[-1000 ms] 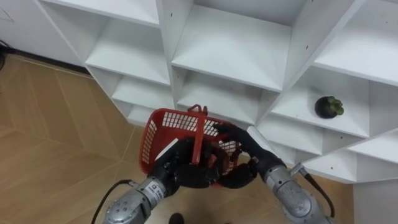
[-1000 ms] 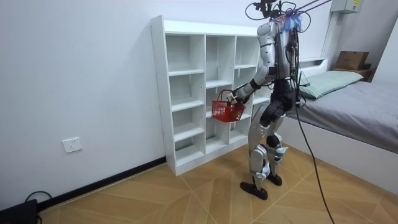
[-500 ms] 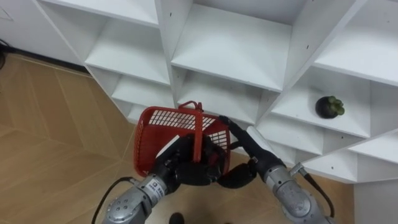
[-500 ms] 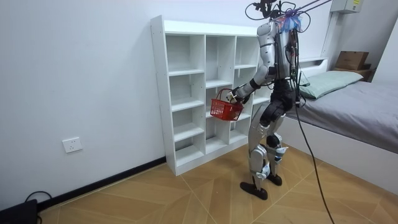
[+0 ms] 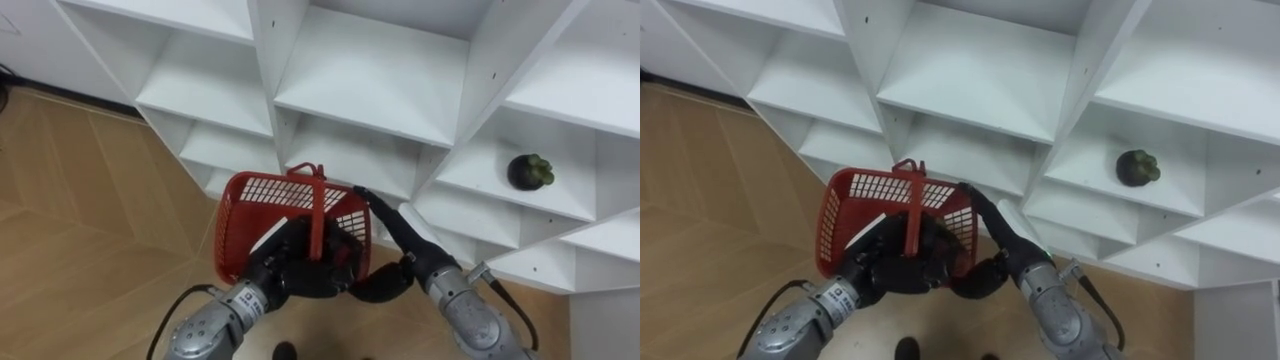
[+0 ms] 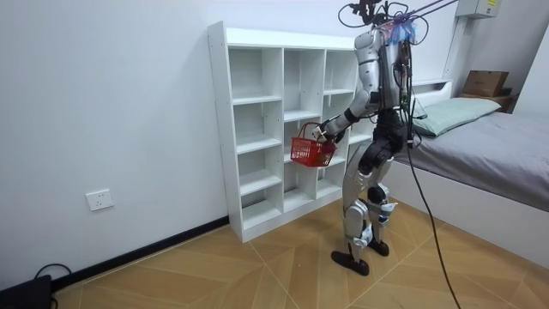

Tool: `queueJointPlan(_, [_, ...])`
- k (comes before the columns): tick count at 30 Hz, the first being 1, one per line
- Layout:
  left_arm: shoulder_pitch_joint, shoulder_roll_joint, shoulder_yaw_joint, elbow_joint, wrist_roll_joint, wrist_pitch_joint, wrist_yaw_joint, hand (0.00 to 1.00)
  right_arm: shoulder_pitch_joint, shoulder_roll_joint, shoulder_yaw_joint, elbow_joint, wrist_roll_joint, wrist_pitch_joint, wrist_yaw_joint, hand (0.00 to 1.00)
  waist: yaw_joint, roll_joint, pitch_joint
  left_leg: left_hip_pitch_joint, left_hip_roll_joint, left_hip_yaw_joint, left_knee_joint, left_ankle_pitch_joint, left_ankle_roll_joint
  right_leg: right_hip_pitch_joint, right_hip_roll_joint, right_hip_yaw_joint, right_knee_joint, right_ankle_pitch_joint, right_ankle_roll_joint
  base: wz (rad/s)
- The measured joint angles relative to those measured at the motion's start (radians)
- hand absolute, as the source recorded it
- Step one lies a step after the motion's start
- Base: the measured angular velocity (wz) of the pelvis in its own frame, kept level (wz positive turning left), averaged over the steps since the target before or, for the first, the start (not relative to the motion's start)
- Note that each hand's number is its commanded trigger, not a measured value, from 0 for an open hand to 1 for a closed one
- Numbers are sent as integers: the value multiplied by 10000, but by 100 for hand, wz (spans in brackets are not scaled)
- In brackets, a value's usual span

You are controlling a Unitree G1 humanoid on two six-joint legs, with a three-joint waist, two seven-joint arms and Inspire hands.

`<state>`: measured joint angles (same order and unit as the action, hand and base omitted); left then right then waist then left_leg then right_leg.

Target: Collect fruits from the closet

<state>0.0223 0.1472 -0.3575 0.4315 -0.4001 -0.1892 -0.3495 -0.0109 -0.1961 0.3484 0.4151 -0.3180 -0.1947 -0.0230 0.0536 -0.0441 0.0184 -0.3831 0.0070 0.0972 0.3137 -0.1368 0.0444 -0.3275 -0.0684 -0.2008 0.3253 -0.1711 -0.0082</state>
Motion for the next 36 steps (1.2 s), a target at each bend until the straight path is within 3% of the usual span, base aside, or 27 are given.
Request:
queueJointPlan(6, [187, 118, 86, 41, 24, -9, 733, 100, 375, 44, -161, 2, 772, -49, -433, 0, -133, 71, 32, 91, 4, 71, -21, 0, -1, 110, 15, 55, -111, -1, -1, 0])
queueJointPlan(13, [392, 106, 456, 119, 221, -10, 1517, 100, 697, 31, -666, -299, 1665, -330, -1283, 0, -206, 118, 6, 142, 21, 145, -98, -10, -19, 109, 32, 95, -141, 5, 0, -3])
queueJointPlan(22, [517, 192, 666, 236, 643, -11, 2295, 100, 880, 20, -658, -348, 1930, -582, -2043, 0, -190, 150, -9, 322, 83, 311, -213, -30, -48, 138, 80, 221, -113, 22, -28, -6])
queueJointPlan(36, [673, 148, 823, 880, 871, -26, 2601, 100, 1091, 30, -906, -350, 2426, -788, -2551, 0, -374, 213, -40, 756, 133, 663, -395, -20, -67, 341, 103, 521, -131, 34, -49, -7])
